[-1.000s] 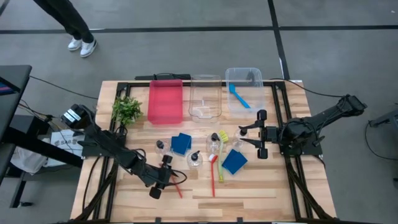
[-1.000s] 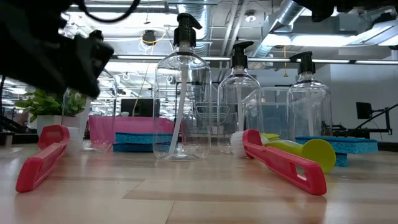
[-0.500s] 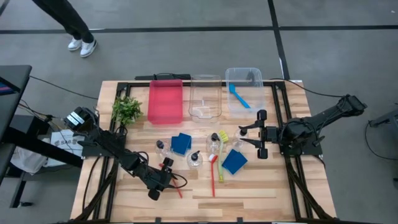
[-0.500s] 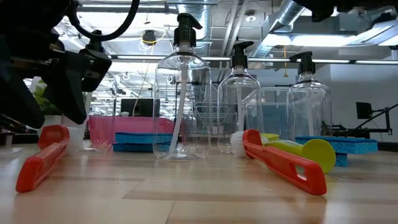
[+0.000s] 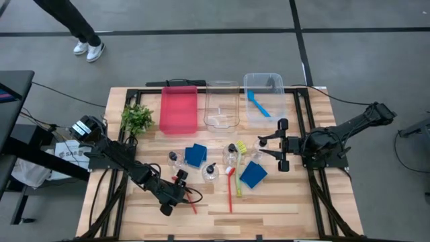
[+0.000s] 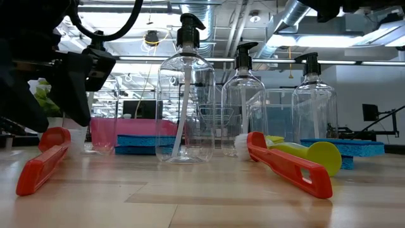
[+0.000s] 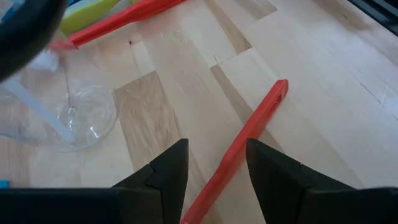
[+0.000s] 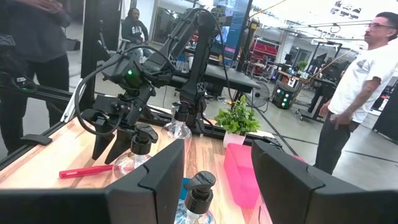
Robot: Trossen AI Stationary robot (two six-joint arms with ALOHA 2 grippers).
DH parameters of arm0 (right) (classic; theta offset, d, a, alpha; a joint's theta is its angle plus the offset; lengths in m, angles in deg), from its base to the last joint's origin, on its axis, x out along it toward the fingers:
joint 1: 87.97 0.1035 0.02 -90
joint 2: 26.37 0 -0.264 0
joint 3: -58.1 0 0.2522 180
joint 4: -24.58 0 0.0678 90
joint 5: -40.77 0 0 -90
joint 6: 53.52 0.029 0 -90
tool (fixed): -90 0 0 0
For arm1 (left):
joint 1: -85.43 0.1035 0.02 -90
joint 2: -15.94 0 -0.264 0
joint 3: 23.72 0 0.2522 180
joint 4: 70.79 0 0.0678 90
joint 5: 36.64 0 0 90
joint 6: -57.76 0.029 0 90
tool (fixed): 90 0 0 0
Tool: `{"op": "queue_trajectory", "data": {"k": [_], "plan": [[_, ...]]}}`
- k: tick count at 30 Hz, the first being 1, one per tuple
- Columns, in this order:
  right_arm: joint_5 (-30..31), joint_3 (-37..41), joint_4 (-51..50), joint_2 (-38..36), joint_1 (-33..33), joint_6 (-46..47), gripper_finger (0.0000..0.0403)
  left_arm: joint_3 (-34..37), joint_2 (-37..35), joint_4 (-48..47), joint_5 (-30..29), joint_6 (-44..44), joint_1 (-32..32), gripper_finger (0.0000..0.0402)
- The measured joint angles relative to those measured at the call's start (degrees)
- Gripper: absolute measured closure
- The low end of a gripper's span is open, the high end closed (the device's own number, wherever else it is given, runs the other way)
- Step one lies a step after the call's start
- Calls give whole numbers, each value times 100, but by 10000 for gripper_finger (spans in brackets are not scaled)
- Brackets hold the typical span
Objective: Pick & Place Kitchen Sink Supplies
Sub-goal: Put the red dishwashing brush into the white transparent bin
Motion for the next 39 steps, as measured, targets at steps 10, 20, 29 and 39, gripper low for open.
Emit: {"op": "queue_trajectory", "data": {"k": [10, 20, 29, 39], "plan": [[0, 0, 0, 0, 1, 0, 221, -9, 457, -22, -144, 128, 4, 238], [0, 0, 0, 0, 0, -2, 221, -10, 680, 278, -155, 103, 1, 238], [0, 0, -4, 0, 0, 0, 221, -4, 662, 365, 343, -57, 0, 304], [0, 0, -15, 0, 0, 0, 221, 0, 662, 658, 374, -72, -96, 380]]}}
